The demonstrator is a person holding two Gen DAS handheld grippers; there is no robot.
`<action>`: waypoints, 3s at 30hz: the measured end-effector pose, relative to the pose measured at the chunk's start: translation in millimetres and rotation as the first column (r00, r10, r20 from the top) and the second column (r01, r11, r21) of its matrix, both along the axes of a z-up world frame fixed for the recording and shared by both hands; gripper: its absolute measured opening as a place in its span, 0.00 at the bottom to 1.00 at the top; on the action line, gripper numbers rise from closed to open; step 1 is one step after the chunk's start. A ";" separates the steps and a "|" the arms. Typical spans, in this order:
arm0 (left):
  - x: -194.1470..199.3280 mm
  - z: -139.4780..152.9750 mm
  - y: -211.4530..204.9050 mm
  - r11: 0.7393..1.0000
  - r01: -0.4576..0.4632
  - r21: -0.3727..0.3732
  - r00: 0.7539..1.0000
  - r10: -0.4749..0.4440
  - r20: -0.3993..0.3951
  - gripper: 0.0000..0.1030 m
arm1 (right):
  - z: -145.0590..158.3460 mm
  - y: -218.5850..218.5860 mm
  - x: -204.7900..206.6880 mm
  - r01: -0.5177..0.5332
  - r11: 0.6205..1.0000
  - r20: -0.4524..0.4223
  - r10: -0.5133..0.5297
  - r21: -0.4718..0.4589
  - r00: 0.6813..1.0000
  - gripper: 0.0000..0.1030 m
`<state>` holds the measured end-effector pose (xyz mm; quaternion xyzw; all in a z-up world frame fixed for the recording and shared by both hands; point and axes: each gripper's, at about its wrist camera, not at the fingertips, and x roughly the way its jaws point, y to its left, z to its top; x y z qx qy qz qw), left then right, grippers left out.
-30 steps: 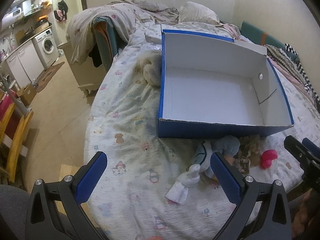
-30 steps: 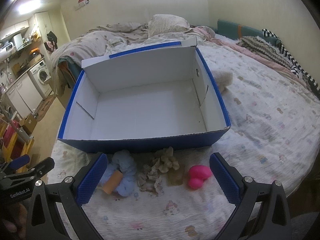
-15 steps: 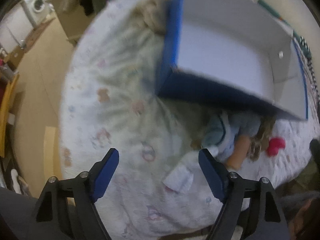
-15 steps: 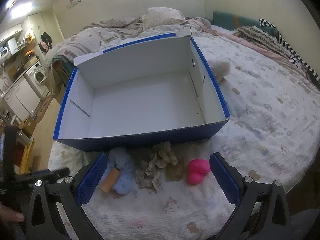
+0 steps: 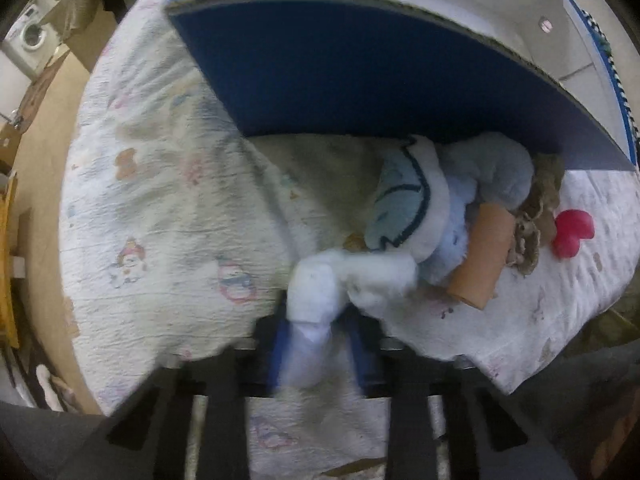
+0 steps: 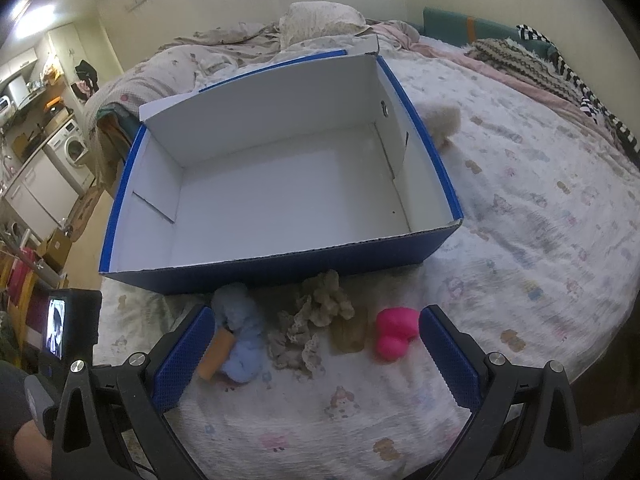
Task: Organize soft objects
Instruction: 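Lower the left tool and grasp the white plush doll's arm, then lift the doll with the left tool and carry it into the box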
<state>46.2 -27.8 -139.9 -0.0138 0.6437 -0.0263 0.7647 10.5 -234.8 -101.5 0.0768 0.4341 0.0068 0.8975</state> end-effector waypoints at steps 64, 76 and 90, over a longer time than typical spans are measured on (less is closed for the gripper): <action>-29.3 97.2 45.2 0.992 -0.100 -0.073 0.953 0.116 0.279 0.09 | -23.6 2.9 18.9 -0.066 0.888 -0.118 0.133 0.455 0.984 0.08; -27.0 85.7 53.5 0.991 -0.118 -0.062 0.958 0.130 0.255 0.09 | -99.0 39.4 60.2 0.049 0.867 -0.389 0.171 0.496 0.905 0.22; -27.4 118.8 47.1 0.990 -0.097 -0.101 0.942 0.124 0.311 0.09 | -39.2 45.6 33.1 -0.114 0.870 -0.204 0.237 0.480 0.950 0.06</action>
